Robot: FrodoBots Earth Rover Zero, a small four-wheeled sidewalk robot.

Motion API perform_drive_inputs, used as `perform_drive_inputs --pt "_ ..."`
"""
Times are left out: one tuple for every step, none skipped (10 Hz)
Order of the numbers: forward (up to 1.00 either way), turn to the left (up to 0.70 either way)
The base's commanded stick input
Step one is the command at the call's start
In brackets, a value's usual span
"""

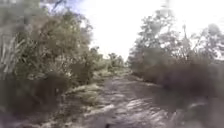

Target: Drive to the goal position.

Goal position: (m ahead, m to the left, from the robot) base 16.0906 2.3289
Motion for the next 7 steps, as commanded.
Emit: perform_drive_inputs --pt "1.00 -0.39" --pt "1.00 -0.40" --pt "1.00 -0.36" --pt "1.00 -0.26" --pt "1.00 -0.10" --pt "1.00 0.00" --pt "1.00 0.00"
